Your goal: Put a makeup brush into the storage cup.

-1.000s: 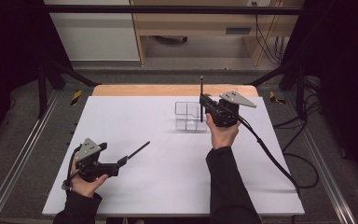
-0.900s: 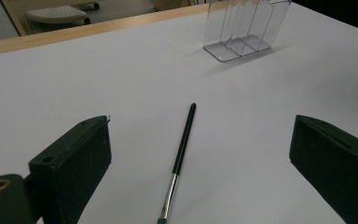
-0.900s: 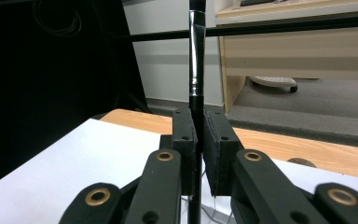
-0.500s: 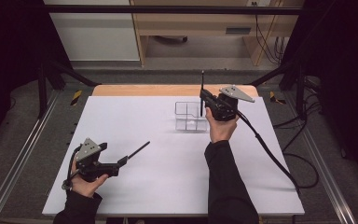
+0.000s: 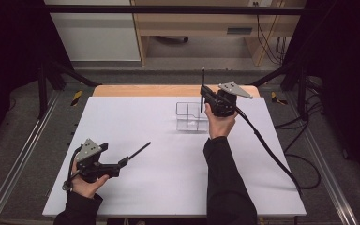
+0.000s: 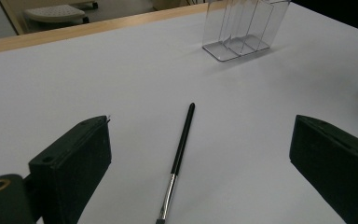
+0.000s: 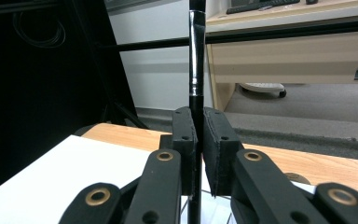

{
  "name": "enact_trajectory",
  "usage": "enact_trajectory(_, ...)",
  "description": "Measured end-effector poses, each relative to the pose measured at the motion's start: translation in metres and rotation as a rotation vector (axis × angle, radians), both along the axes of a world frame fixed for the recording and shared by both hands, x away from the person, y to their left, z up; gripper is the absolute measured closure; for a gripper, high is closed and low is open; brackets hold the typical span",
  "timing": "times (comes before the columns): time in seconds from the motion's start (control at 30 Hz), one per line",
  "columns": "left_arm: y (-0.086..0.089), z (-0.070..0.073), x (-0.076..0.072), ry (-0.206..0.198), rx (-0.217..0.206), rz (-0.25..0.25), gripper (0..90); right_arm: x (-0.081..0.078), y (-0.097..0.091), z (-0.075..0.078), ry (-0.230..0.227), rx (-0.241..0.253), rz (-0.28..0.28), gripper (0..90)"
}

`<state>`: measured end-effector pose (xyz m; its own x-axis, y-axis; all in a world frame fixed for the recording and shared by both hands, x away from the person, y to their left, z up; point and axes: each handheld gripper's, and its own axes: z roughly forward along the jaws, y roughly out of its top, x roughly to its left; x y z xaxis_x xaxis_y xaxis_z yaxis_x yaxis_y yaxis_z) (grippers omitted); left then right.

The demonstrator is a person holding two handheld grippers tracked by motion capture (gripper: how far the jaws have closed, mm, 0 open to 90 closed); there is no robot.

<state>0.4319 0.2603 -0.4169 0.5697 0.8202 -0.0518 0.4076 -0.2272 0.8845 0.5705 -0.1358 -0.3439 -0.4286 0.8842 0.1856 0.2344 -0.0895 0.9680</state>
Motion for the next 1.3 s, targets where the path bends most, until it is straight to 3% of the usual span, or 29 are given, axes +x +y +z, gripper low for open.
enact_trajectory(0.2, 0.001, 0.000, 0.000, 0.000, -0.007, 0.002, 4.5, 0.009, 0.006, -0.001, 0.004, 0.006, 0.002, 84.5)
enact_trajectory(0.47, 0.002, 0.001, 0.000, -0.002, -0.010, 0.000, 4.5, 0.020, 0.017, -0.008, 0.019, -0.023, -0.001, 84.4)
enact_trajectory(1.3, 0.001, 0.000, 0.000, 0.001, -0.012, 0.000, 4.5, 0.041, 0.025, -0.027, 0.044, -0.043, -0.025, 84.4)
